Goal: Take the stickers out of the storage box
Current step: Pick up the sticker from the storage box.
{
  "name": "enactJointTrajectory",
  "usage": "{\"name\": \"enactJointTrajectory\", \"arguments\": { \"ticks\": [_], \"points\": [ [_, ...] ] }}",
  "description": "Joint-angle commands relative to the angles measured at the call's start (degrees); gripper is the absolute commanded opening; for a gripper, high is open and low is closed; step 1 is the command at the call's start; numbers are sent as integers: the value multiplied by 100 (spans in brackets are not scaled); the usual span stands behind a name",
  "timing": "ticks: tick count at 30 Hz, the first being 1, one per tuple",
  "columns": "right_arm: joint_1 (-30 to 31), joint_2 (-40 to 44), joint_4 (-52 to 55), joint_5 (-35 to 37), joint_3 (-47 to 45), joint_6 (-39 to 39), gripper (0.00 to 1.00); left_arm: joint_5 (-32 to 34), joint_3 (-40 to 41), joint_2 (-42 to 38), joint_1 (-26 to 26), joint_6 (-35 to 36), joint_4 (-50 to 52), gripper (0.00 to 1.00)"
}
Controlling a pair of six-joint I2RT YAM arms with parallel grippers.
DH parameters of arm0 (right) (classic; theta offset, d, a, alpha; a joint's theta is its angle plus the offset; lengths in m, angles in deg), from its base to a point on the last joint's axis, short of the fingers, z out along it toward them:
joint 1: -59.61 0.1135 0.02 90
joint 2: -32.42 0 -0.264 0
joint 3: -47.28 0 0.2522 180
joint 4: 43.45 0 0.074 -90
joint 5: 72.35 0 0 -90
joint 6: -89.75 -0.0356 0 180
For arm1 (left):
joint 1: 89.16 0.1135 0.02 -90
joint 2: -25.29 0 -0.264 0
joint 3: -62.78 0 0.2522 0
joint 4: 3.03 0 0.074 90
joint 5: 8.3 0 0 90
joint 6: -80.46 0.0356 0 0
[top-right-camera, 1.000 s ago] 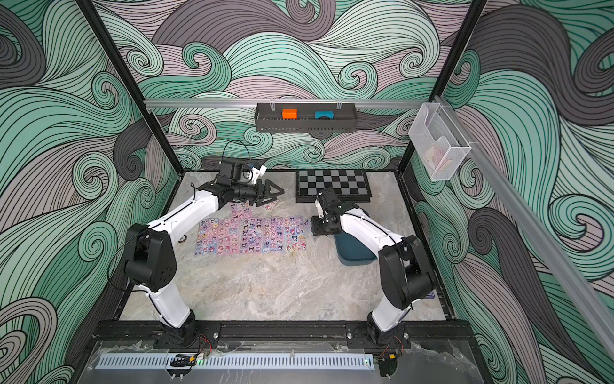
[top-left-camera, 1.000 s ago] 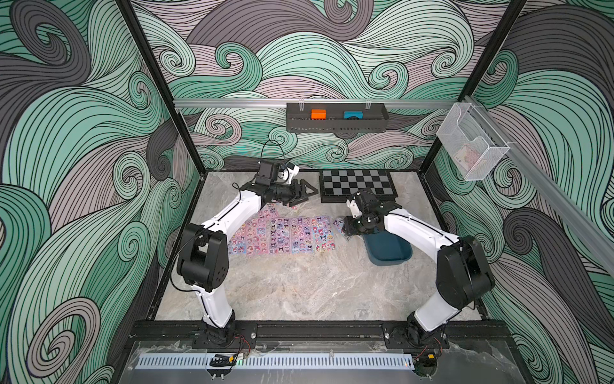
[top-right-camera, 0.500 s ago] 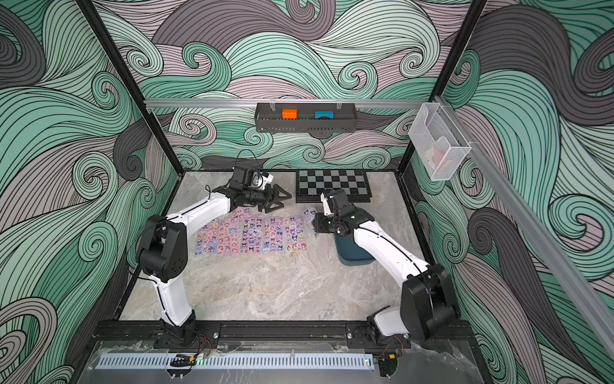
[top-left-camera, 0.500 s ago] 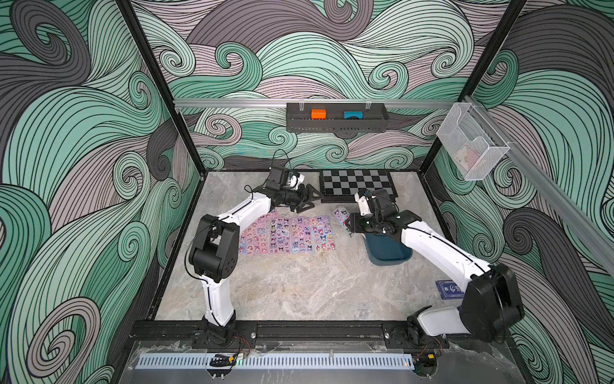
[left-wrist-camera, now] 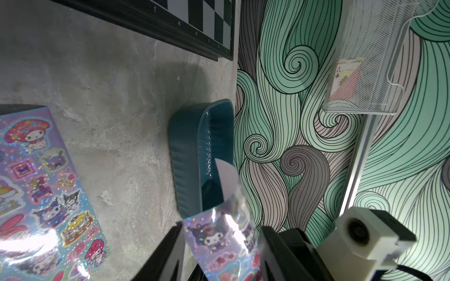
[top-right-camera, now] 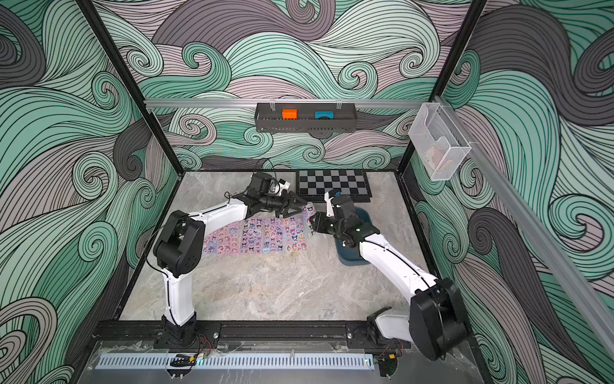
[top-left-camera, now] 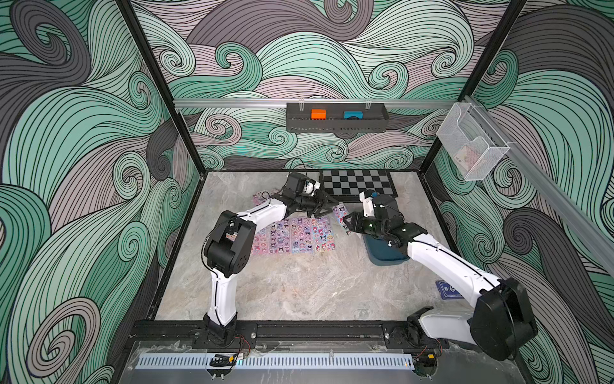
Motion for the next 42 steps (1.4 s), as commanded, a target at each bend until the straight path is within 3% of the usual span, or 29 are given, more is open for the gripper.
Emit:
{"name": "enactJointTrajectory", "arguments": {
  "ticks": [1, 12, 20, 24, 28, 33, 38, 42],
  "points": [
    [14, 111, -187, 79, -82, -86, 40, 240, -89, -197, 13, 67, 115, 54],
    [23, 177, -312, 47, -139, -193, 40, -141, -100, -8, -135, -614, -667, 49],
    [15, 144, -389, 7, -176, -202, 43, -337, -124, 104, -171, -836, -1045, 3],
    [-170, 262, -244, -89, -185, -85, 55, -462, -157, 150, -126, -819, -1099, 0],
    [-860, 262, -368, -1310, -241, 32, 71, -934, -258, 242, 37, -822, -1317, 0],
    [-1707, -1, -734, -3241, -295, 247, 82, -1700, -225, 271, 354, -1072, -1933, 0],
    [-1756, -525, -1089, -4699, -136, 377, 85, -2358, -199, 255, 498, -1833, -3039, 0],
    [-1741, -690, -2464, -5240, -412, -469, 86, -2517, -206, 145, 498, -2066, -3256, 0]
  ]
}}
